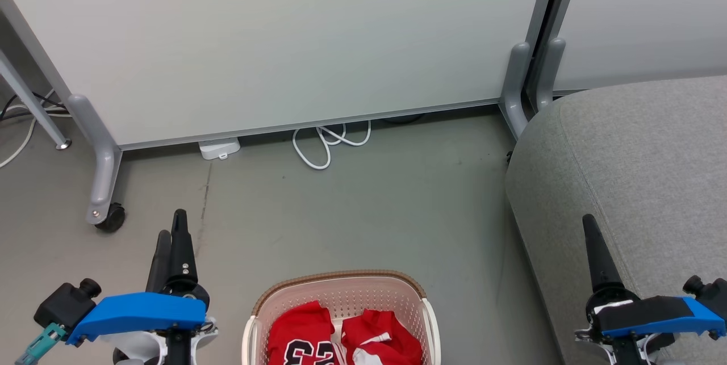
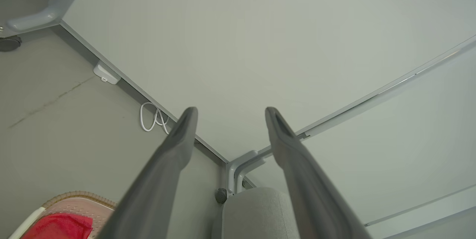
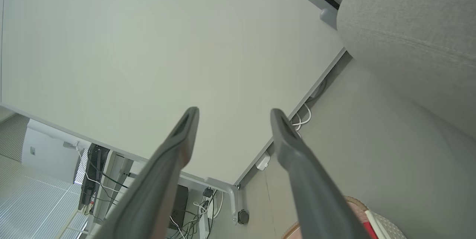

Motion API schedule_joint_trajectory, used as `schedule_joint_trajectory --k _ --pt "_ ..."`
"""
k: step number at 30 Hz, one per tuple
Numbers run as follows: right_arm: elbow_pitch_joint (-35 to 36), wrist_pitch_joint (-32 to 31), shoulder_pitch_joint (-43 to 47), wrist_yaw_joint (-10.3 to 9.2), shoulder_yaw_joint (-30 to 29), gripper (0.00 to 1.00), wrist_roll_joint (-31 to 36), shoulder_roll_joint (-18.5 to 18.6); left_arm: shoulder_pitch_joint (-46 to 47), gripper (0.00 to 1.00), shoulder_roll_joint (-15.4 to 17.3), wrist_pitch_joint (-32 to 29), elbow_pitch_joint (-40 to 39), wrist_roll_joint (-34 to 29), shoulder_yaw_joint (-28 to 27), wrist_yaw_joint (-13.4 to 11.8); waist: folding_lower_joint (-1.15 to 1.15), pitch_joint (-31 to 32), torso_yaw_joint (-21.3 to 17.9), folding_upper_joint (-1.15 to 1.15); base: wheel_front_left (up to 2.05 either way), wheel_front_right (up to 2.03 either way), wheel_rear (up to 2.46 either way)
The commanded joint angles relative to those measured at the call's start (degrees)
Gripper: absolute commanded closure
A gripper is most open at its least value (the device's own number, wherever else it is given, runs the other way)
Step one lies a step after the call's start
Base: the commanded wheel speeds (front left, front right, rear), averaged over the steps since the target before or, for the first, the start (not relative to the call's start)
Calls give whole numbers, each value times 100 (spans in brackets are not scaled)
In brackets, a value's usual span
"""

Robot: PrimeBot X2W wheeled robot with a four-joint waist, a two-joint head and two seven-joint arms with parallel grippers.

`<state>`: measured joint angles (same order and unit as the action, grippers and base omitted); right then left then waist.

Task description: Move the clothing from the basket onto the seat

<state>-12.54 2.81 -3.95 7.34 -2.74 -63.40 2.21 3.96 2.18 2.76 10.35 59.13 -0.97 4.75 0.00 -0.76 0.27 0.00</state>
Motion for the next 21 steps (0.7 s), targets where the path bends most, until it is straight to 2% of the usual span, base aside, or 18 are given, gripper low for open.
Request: schedule_joint_trajectory --k 1,21 --pt "120 76 -157 11 32 0 282 43 185 0 51 78 -130 -308 59 -39 0 -3 2 0 0 0 0" --pt "49 418 -126 13 276 0 1884 56 196 0 62 422 -91 -2314 518 -178 0 -6 12 0 0 0 0"
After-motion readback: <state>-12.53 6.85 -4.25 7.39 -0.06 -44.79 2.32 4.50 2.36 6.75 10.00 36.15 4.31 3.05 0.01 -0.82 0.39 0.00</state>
